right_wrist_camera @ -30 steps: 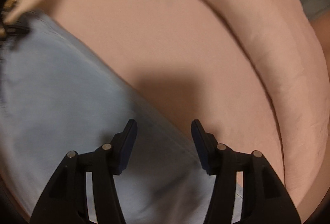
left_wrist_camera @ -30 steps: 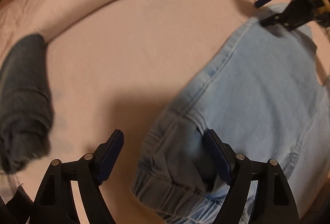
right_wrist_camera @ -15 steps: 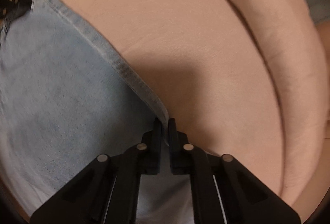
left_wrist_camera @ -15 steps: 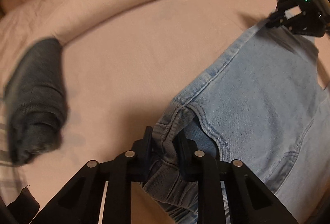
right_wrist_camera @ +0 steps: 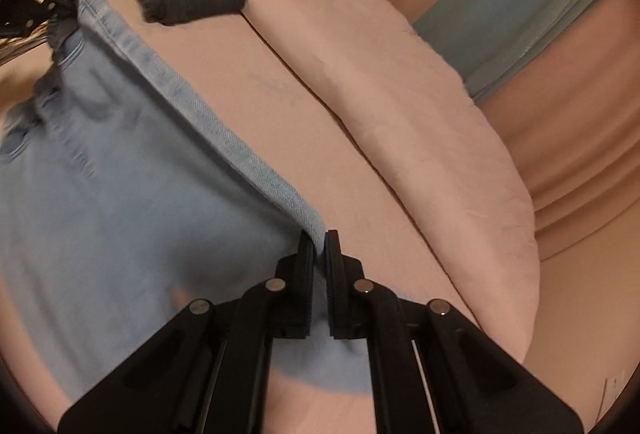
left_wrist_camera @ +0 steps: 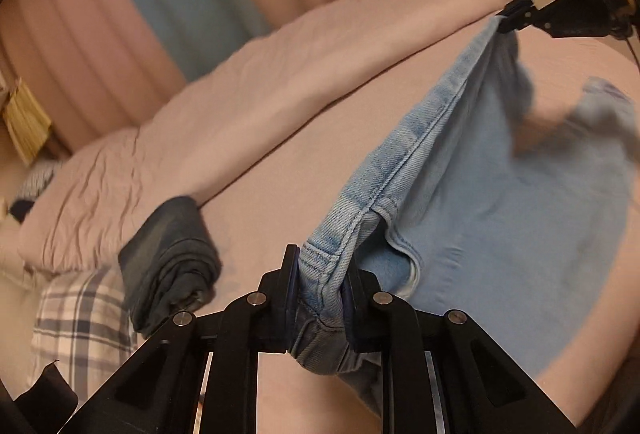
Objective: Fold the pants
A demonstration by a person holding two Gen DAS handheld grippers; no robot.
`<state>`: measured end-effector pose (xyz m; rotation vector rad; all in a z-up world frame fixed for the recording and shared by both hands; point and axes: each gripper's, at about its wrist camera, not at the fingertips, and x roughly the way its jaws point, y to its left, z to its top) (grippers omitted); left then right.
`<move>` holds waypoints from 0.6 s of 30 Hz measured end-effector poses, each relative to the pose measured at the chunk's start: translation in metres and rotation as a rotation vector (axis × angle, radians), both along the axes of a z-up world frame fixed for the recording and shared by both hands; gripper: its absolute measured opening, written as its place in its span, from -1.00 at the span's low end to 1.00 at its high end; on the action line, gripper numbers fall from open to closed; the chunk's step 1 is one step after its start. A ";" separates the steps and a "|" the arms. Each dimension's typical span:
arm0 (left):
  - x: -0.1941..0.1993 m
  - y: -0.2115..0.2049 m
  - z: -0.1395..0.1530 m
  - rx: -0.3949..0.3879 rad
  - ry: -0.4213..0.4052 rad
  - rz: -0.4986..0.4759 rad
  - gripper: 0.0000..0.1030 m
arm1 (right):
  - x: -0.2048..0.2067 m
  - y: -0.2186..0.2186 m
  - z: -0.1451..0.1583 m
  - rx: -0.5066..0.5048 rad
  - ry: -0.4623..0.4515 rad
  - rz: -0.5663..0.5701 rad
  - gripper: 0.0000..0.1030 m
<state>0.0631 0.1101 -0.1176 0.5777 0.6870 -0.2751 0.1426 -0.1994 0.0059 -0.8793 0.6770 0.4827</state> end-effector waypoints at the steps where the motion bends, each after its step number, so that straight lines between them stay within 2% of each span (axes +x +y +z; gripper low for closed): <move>1: -0.011 0.000 -0.002 -0.001 -0.003 -0.015 -0.62 | -0.022 -0.011 0.001 0.008 -0.011 -0.001 -0.90; 2: -0.023 0.000 -0.005 -0.010 -0.006 -0.034 -0.62 | -0.048 -0.019 -0.018 0.017 -0.016 0.008 -0.90; 3: -0.030 -0.003 -0.008 -0.003 -0.007 -0.044 -0.62 | -0.033 -0.027 -0.029 0.023 -0.011 0.010 -0.90; 6: -0.065 -0.010 -0.027 0.080 -0.006 -0.098 -0.62 | -0.077 -0.040 -0.067 0.019 0.003 0.028 -0.90; 8: -0.083 -0.022 -0.050 0.176 0.004 -0.135 -0.62 | -0.095 -0.021 -0.102 -0.017 0.026 0.043 -0.90; 11: -0.088 -0.028 -0.076 0.275 0.021 -0.177 -0.59 | -0.127 -0.032 -0.138 -0.054 0.103 0.055 -0.90; 12: -0.083 -0.030 -0.082 0.334 0.000 -0.182 -0.59 | -0.132 -0.034 -0.153 -0.064 0.141 0.052 -0.90; 13: -0.075 -0.031 -0.082 0.360 -0.004 -0.169 -0.58 | -0.136 -0.035 -0.163 -0.072 0.157 0.046 -0.90; 15: -0.046 -0.026 -0.070 0.364 -0.027 -0.106 -0.58 | -0.128 -0.027 -0.166 -0.082 0.158 0.039 -0.90; 18: 0.005 -0.010 -0.031 0.256 -0.086 0.078 -0.54 | -0.102 -0.017 -0.153 -0.046 0.090 0.003 -0.90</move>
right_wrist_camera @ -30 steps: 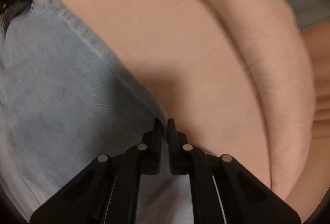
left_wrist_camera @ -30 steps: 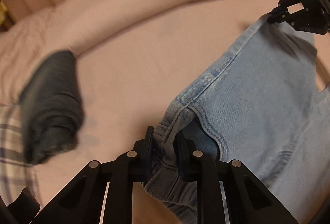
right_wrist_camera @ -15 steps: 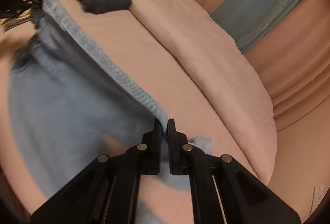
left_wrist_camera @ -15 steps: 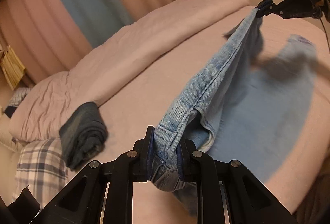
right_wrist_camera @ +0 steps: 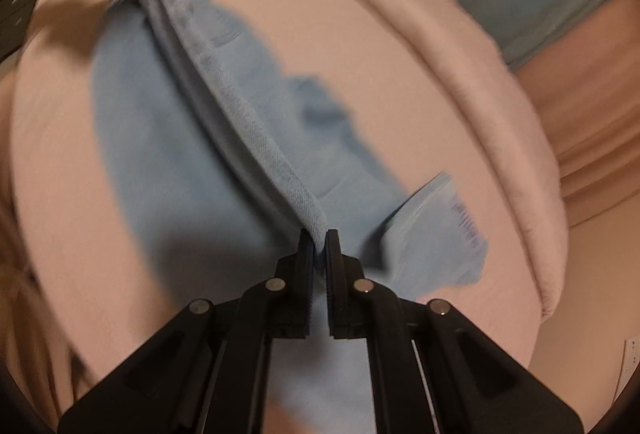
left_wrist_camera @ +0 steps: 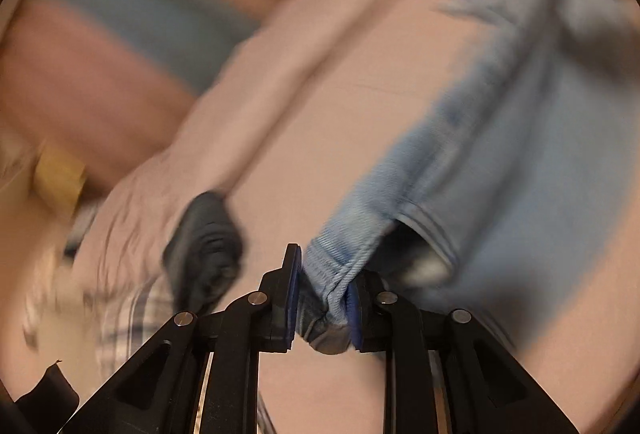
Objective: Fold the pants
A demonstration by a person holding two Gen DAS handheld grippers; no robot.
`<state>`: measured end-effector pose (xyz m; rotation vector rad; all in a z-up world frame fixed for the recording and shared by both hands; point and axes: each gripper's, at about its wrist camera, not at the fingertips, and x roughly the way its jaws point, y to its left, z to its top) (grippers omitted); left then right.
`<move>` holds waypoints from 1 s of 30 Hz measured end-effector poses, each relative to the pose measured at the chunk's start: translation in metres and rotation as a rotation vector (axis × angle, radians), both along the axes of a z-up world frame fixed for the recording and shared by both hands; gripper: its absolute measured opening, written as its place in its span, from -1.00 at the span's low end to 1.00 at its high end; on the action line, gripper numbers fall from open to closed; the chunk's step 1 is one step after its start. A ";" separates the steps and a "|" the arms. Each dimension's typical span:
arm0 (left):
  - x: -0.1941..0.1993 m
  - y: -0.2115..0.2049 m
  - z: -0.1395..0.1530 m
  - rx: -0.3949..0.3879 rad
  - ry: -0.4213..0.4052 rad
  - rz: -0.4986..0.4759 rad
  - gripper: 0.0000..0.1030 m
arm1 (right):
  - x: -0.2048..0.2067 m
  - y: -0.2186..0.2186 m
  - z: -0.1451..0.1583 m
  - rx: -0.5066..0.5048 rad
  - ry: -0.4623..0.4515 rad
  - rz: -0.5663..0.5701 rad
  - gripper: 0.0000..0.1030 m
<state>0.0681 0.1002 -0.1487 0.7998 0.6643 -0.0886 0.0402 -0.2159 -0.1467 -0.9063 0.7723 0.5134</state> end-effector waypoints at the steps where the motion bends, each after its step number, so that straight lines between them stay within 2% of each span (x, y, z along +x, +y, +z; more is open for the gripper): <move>1: 0.014 0.006 0.013 -0.043 -0.042 0.054 -0.53 | 0.001 -0.001 -0.002 0.020 -0.022 -0.016 -0.90; 4: 0.036 0.009 0.026 -0.025 -0.164 0.107 -0.53 | 0.029 0.013 0.026 0.070 -0.115 -0.042 -0.90; 6: 0.050 0.014 0.026 -0.043 -0.169 0.119 -0.52 | 0.048 0.018 0.041 0.103 -0.161 -0.065 -0.90; 7: 0.053 0.014 0.024 -0.036 -0.169 0.119 -0.46 | 0.052 0.019 0.043 0.106 -0.172 -0.070 -0.90; 10: 0.053 0.013 0.009 0.019 -0.167 0.104 -0.40 | 0.064 0.018 0.039 0.125 -0.176 -0.084 -0.90; 12: 0.040 0.014 -0.006 0.052 -0.149 0.069 -0.39 | 0.058 0.019 0.029 0.126 -0.164 -0.065 -0.90; 16: -0.018 0.013 -0.028 0.087 -0.130 -0.021 -0.38 | 0.023 0.037 -0.007 0.041 -0.142 0.039 -0.89; 18: -0.054 0.004 -0.038 0.145 -0.147 -0.109 -0.38 | 0.000 0.040 -0.028 -0.020 -0.127 0.092 -0.89; 20: -0.082 0.000 -0.050 0.175 -0.128 -0.187 -0.36 | -0.017 0.037 -0.049 -0.062 -0.087 0.115 -0.89; 22: -0.096 0.001 -0.064 0.216 -0.093 -0.241 -0.29 | -0.029 0.035 -0.067 -0.093 -0.050 0.126 -0.89; 24: -0.101 0.001 -0.076 0.245 -0.041 -0.272 -0.29 | -0.037 0.036 -0.083 -0.117 -0.019 0.135 -0.89; 26: -0.104 -0.001 -0.082 0.265 -0.027 -0.289 -0.28 | -0.044 0.039 -0.093 -0.135 -0.010 0.139 -0.88; 30: -0.101 0.000 -0.073 0.231 -0.022 -0.281 -0.28 | -0.045 0.049 -0.090 -0.136 -0.031 0.135 -0.88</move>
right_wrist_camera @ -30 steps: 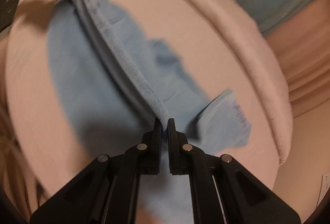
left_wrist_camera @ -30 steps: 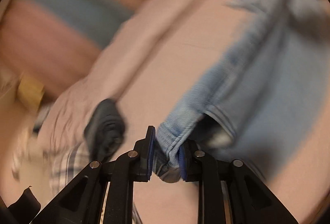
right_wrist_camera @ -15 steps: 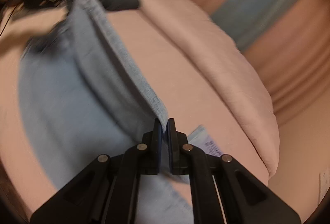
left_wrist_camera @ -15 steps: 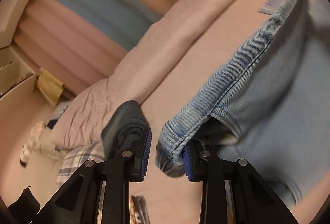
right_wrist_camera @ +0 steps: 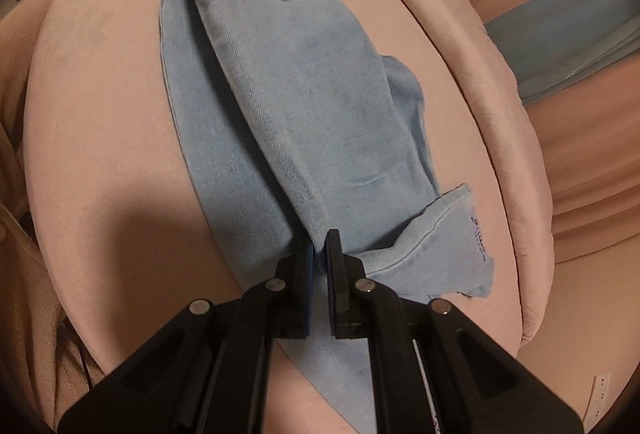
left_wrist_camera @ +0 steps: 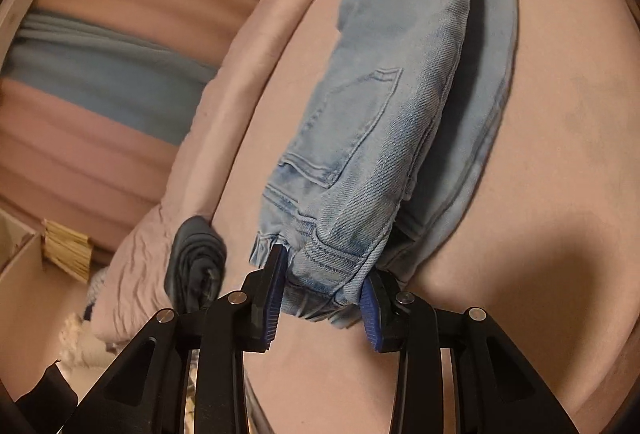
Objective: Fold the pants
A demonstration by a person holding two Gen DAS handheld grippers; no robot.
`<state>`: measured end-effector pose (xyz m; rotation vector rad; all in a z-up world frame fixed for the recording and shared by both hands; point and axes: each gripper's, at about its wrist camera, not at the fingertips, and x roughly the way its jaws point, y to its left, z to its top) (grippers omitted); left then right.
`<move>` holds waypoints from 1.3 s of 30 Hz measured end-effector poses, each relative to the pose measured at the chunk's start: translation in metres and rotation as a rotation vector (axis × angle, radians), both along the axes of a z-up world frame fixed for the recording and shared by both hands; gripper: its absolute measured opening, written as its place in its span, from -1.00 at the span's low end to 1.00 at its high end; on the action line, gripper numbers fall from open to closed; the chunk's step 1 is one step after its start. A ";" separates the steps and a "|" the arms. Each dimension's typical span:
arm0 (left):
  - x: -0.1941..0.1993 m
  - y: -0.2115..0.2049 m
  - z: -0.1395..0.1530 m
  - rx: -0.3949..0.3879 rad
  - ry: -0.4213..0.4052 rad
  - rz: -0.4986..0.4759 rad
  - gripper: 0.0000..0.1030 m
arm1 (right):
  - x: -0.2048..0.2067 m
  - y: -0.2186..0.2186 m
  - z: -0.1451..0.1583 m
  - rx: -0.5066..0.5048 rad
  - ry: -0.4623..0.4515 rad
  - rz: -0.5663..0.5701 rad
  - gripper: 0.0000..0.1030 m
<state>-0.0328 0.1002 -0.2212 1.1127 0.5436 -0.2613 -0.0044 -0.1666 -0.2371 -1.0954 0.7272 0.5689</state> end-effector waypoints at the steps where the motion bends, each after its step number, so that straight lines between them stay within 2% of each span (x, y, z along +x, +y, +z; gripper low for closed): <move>1: 0.001 0.001 0.002 0.000 -0.014 0.002 -0.28 | -0.001 -0.001 0.002 -0.001 -0.001 -0.001 -0.88; 5: 0.000 -0.001 -0.010 0.050 -0.030 0.005 -0.28 | -0.002 -0.002 0.004 -0.027 0.007 0.010 -0.88; 8: 0.002 0.001 -0.009 0.009 -0.032 0.024 -0.25 | -0.009 0.003 -0.004 -0.065 0.010 0.038 -0.88; 10: 0.002 0.004 -0.012 -0.024 0.020 0.035 -0.24 | -0.010 0.006 -0.002 -0.054 0.014 0.036 -0.88; 11: 0.002 0.005 -0.016 -0.023 0.044 0.031 -0.24 | -0.009 0.006 -0.002 -0.050 0.020 0.032 -0.88; 14: -0.007 0.004 -0.022 0.009 0.016 0.008 -0.21 | -0.012 0.010 -0.015 -0.086 0.039 0.051 -0.87; 15: -0.006 0.005 -0.021 0.007 0.012 0.028 -0.03 | -0.015 0.011 -0.021 -0.107 0.045 0.065 -0.86; 16: -0.005 0.007 -0.019 0.007 0.007 0.060 0.27 | -0.016 0.013 -0.027 -0.124 0.043 0.073 -0.86; 17: -0.004 0.011 -0.015 0.001 0.007 0.095 0.41 | -0.017 0.014 -0.031 -0.139 0.038 0.079 -0.85; 18: -0.004 0.016 -0.009 -0.009 0.015 0.133 0.64 | -0.017 0.016 -0.033 -0.150 0.036 0.083 -0.83; 20: -0.011 0.027 0.006 -0.048 0.019 0.176 0.71 | -0.017 0.016 -0.033 -0.147 0.041 0.081 -0.80; 22: -0.022 0.030 0.023 -0.095 0.009 0.205 0.71 | -0.017 0.016 -0.031 -0.133 0.040 0.073 -0.79; 26: -0.025 0.000 0.056 -0.225 -0.017 0.191 0.73 | -0.017 0.013 -0.025 -0.106 0.022 0.054 -0.76; 28: -0.018 -0.031 0.067 -0.309 0.002 0.149 0.73 | -0.017 0.009 -0.010 -0.050 0.039 0.024 -0.54; 30: -0.010 -0.061 0.073 -0.411 0.061 0.098 0.73 | -0.019 0.001 0.010 0.031 0.048 -0.003 -0.07; 34: 0.011 -0.131 0.074 -0.608 0.236 -0.006 0.73 | -0.011 -0.029 0.050 0.202 0.085 -0.124 -0.02; 37: 0.031 -0.179 0.072 -0.746 0.376 -0.060 0.73 | 0.024 -0.072 0.078 0.383 0.144 -0.312 -0.01; 39: 0.046 -0.204 0.066 -0.834 0.461 -0.052 0.73 | 0.057 -0.109 0.094 0.541 0.189 -0.456 0.01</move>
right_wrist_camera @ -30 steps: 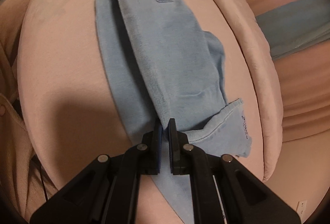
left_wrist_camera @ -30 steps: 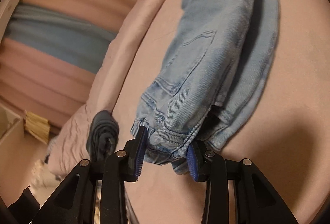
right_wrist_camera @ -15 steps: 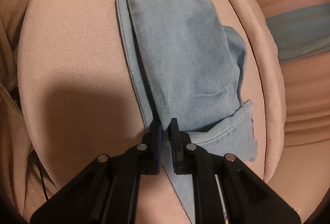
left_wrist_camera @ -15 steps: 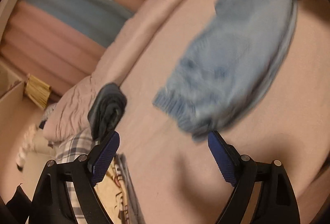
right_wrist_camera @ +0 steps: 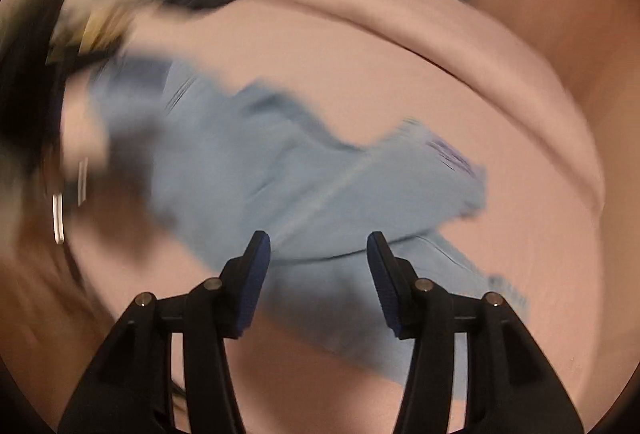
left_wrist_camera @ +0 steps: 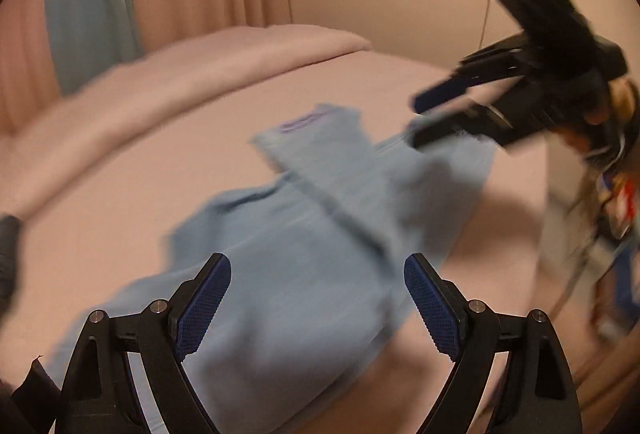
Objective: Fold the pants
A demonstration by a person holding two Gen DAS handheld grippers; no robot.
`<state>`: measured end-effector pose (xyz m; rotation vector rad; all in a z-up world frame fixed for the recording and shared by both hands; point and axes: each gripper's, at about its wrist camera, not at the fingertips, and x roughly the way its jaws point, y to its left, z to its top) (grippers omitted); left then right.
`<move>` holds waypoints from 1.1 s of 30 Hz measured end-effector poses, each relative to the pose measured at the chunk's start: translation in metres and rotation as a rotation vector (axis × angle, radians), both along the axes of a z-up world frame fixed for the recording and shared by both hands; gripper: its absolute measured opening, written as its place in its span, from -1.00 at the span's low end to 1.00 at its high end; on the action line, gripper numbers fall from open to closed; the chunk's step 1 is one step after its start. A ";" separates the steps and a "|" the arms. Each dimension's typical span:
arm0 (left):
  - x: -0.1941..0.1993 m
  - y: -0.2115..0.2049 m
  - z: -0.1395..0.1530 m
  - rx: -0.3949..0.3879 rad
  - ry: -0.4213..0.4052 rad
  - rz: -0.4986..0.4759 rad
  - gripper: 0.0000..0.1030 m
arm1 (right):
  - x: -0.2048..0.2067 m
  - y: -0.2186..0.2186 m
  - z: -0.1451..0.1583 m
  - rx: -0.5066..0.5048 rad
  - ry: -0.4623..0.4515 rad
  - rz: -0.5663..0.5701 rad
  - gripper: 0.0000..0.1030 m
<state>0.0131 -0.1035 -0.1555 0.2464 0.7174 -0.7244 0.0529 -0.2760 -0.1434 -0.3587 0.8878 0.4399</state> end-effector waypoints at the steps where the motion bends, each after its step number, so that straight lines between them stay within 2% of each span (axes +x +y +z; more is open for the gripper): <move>1: 0.009 -0.007 -0.003 -0.034 0.052 0.003 0.72 | 0.018 -0.018 0.006 0.072 0.026 -0.072 0.03; 2: 0.019 -0.016 -0.009 -0.069 0.111 0.007 0.72 | 0.034 -0.031 0.008 0.113 0.048 -0.127 0.06; 3: 0.025 -0.022 -0.014 -0.078 0.134 0.015 0.72 | 0.049 -0.039 0.008 0.137 0.067 -0.163 0.11; 9: 0.046 -0.046 -0.035 -0.049 0.190 0.018 0.72 | 0.134 -0.027 -0.012 0.163 0.169 -0.213 0.08; 11: 0.051 -0.048 -0.038 -0.054 0.200 0.012 0.62 | 0.170 -0.018 -0.025 0.181 0.231 -0.257 0.08; 14: 0.053 -0.047 -0.040 -0.067 0.213 0.002 0.34 | 0.213 -0.004 -0.042 0.190 0.308 -0.293 0.08; 16: 0.054 -0.046 -0.042 -0.071 0.224 -0.011 0.08 | 0.236 0.009 -0.057 0.148 0.352 -0.327 0.08; 20: 0.054 -0.046 -0.047 -0.075 0.238 -0.019 -0.11 | 0.262 0.036 -0.085 0.030 0.386 -0.372 0.08; 22: 0.053 -0.046 -0.047 -0.086 0.246 -0.031 -0.30 | 0.268 0.048 -0.100 -0.052 0.400 -0.389 0.07; 23: 0.053 -0.047 -0.048 -0.085 0.246 -0.036 -0.34 | 0.270 0.055 -0.105 -0.098 0.386 -0.391 0.06; 25: 0.051 -0.050 -0.050 -0.089 0.251 -0.048 -0.49 | 0.270 0.062 -0.104 -0.130 0.362 -0.389 -0.24; 26: 0.050 -0.050 -0.051 -0.092 0.257 -0.052 -0.54 | 0.269 0.064 -0.102 -0.147 0.345 -0.388 -0.66; 27: 0.049 -0.052 -0.053 -0.096 0.260 -0.054 -0.58 | 0.268 0.062 -0.100 -0.140 0.344 -0.401 -0.77; 29: 0.049 -0.051 -0.053 -0.105 0.262 -0.057 -0.70 | 0.265 0.055 -0.095 -0.104 0.343 -0.410 -0.82; 31: 0.050 -0.051 -0.048 -0.124 0.259 -0.064 -0.96 | 0.258 0.044 -0.086 -0.046 0.326 -0.440 -0.83; 33: 0.046 -0.039 -0.040 -0.140 0.242 -0.075 -0.96 | 0.244 0.028 -0.065 0.086 0.310 -0.456 -0.83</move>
